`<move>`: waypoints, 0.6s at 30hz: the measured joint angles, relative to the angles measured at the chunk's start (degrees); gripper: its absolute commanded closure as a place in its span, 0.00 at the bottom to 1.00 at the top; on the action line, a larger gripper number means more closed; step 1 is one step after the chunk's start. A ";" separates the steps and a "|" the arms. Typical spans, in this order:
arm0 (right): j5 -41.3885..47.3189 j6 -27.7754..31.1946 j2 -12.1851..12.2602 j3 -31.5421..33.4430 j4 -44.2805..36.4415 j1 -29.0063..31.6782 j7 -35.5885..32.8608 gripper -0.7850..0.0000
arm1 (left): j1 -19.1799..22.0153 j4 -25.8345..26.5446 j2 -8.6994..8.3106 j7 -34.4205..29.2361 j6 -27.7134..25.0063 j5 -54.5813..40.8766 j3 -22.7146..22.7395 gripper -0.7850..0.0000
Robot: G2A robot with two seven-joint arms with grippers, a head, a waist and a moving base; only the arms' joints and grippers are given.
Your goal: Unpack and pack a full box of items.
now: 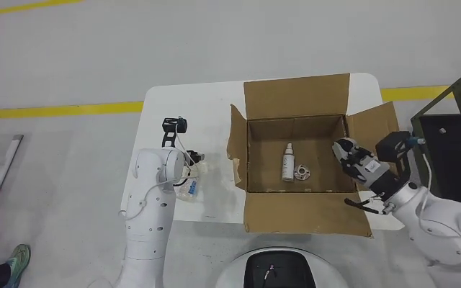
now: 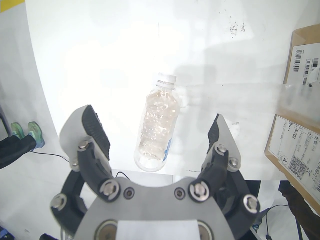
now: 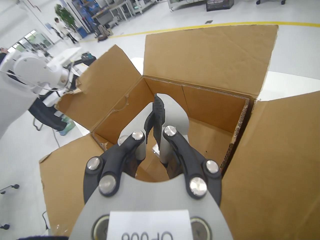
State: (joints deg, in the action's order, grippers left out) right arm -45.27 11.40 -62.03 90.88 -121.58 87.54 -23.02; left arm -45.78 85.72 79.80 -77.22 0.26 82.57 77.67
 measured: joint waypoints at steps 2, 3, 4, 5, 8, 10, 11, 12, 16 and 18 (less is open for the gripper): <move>-6.27 -5.62 -0.07 -2.70 -0.90 -2.25 -4.68 1.00 | 0.00 0.00 0.00 0.00 0.00 0.00 0.00 0.00; -10.17 -9.34 -0.20 -4.87 -1.03 -4.11 -8.17 1.00 | 0.00 0.00 0.00 0.00 0.00 0.00 0.00 0.00; -12.94 -11.89 -0.30 -6.62 -0.78 -5.62 -10.96 1.00 | 0.00 0.00 0.00 0.00 0.00 0.00 0.00 0.00; -16.68 -14.74 -0.45 -8.97 -0.11 -7.77 -14.66 1.00 | 0.00 0.00 0.00 0.00 0.00 0.00 0.00 0.00; -22.46 -19.79 -1.02 -14.23 1.92 -12.68 -20.75 1.00 | 0.00 0.00 0.00 0.00 0.00 0.00 0.00 0.00; -24.27 -21.88 -1.37 -16.53 3.26 -14.71 -22.83 1.00 | 0.00 0.00 0.00 0.00 0.00 0.00 0.00 0.00; -24.68 -22.87 -1.55 -17.42 3.91 -15.45 -23.51 1.00 | 0.00 0.00 0.00 0.00 0.00 0.00 0.00 0.00; -24.69 -23.98 -1.79 -18.36 4.77 -16.24 -24.23 1.00 | 0.00 0.00 0.00 0.00 0.00 0.00 0.00 0.00; -22.52 -24.32 -2.16 -19.32 6.24 -17.60 -24.71 1.00 | 0.00 0.00 0.00 0.00 0.00 0.00 0.00 0.00; -22.67 -24.28 -2.15 -19.27 6.19 -17.57 -24.67 1.00 | 0.00 0.00 0.00 0.00 0.00 0.00 0.00 0.00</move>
State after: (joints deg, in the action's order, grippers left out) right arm -67.94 -12.88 -64.18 71.61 -115.39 69.98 -47.68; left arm -45.78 85.72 79.80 -77.22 0.26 82.57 77.67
